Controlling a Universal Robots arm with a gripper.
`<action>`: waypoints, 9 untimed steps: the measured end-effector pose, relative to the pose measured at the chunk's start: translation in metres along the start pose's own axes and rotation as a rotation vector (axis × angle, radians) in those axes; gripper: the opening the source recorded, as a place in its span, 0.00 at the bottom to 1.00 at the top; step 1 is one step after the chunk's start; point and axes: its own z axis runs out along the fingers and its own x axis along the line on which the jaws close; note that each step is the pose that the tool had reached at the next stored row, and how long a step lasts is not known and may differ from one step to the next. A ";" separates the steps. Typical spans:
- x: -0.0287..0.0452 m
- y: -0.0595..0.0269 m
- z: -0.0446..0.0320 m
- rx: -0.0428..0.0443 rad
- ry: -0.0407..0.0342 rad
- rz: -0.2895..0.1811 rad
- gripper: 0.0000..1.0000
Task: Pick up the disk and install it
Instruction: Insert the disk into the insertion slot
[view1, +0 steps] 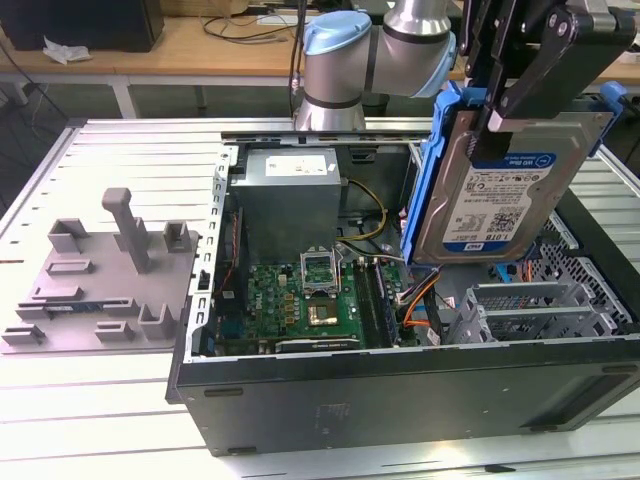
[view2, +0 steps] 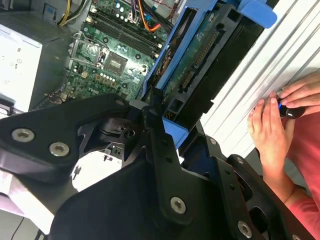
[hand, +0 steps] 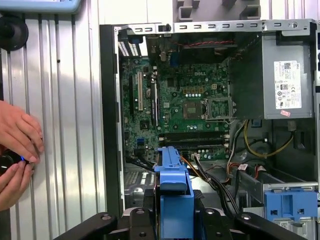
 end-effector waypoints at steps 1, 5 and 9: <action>0.0002 -0.0003 0.0001 -0.0001 -0.0021 0.001 0.37; 0.0009 -0.0020 0.0004 -0.0006 -0.0127 0.009 0.37; 0.0019 -0.0056 0.0005 -0.0010 -0.0134 0.013 0.37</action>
